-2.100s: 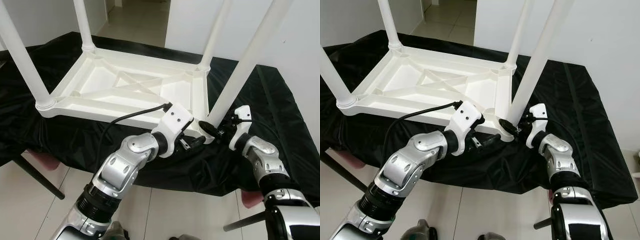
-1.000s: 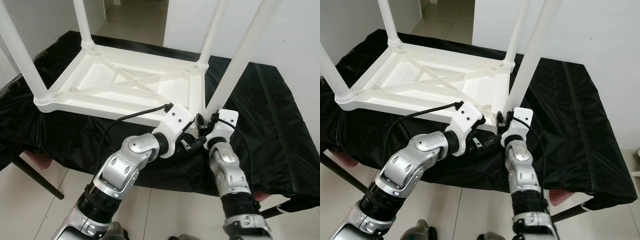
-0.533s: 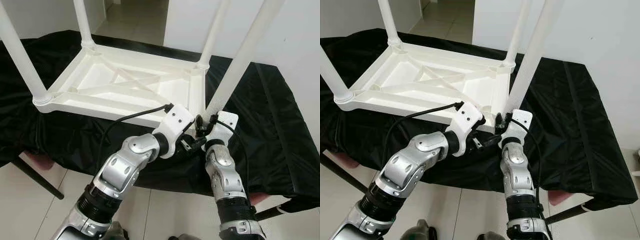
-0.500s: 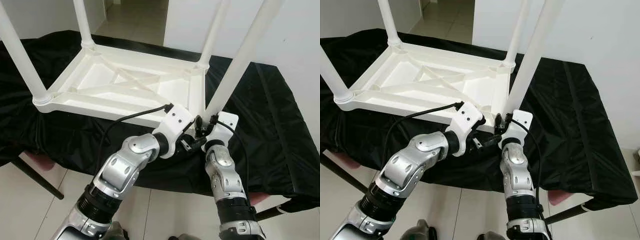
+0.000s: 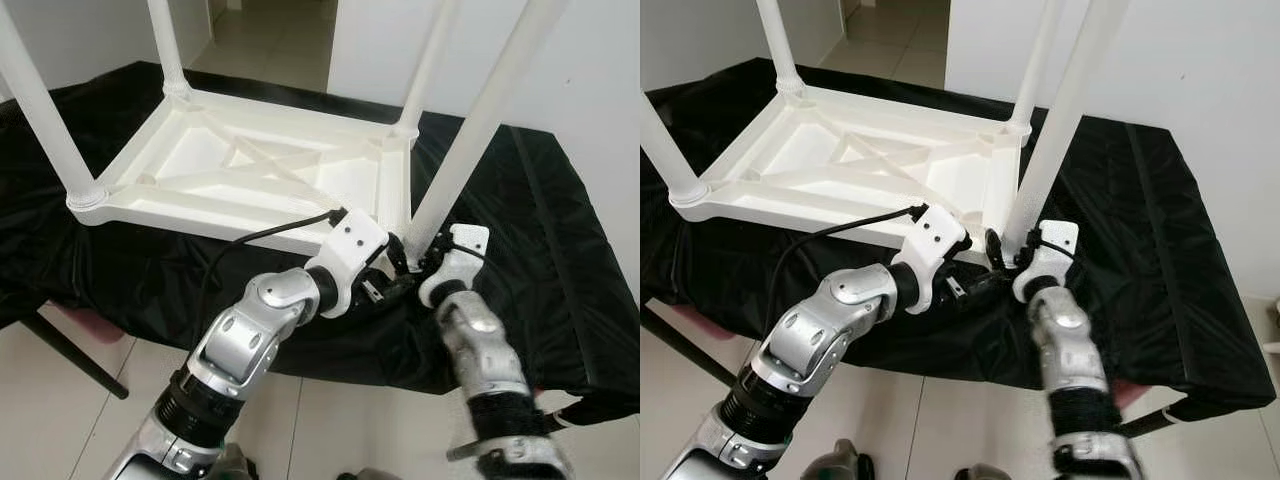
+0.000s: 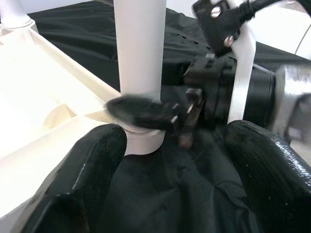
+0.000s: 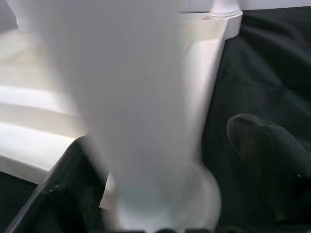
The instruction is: Building children table
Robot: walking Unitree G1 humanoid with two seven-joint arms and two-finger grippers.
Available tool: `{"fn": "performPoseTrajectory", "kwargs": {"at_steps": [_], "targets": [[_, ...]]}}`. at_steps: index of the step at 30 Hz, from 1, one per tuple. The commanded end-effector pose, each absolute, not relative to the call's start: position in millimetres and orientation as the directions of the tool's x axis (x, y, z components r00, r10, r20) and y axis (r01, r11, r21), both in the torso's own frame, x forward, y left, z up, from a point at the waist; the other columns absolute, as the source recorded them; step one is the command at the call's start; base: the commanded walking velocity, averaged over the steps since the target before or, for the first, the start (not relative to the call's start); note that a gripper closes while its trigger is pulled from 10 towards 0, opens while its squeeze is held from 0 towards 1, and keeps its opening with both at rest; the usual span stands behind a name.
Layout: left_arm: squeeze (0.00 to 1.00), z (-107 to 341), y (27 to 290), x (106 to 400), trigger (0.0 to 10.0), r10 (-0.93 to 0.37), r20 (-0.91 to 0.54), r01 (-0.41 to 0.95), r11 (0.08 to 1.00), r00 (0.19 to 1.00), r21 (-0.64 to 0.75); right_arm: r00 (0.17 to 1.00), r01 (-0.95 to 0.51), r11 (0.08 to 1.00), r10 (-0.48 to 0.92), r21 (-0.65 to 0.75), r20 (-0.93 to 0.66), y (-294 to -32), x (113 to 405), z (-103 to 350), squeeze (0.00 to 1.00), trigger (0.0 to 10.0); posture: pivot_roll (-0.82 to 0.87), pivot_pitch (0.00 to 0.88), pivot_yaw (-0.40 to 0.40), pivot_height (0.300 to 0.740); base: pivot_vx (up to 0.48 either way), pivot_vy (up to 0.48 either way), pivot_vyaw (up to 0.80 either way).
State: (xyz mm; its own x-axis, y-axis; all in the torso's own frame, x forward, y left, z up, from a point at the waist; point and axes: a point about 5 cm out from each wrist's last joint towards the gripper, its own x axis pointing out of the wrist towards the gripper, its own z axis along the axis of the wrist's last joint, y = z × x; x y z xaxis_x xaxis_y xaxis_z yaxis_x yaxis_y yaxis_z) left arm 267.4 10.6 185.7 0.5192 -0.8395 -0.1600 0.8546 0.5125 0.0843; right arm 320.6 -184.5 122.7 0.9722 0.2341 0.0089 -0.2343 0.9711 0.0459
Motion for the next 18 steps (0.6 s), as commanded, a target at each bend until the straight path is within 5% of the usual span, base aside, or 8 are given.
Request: {"fn": "performPoseTrajectory", "kwargs": {"at_steps": [1,18], "targets": [[0.00,186,10,267,10.0,-0.840,-0.157,0.854,0.514,0.520,0.080,0.958,-0.286,0.956,0.286,0.058,0.009,-189,323,121,0.00,10.0,0.04,0.017,-0.065,0.740,0.000,0.000,0.00],[0.00,188,14,268,10.0,-0.829,-0.157,0.844,0.530,0.537,0.083,0.826,-0.563,0.827,0.563,0.016,-0.042,-194,344,123,0.00,10.0,0.07,0.021,-0.070,0.740,0.000,0.000,0.00]]}}
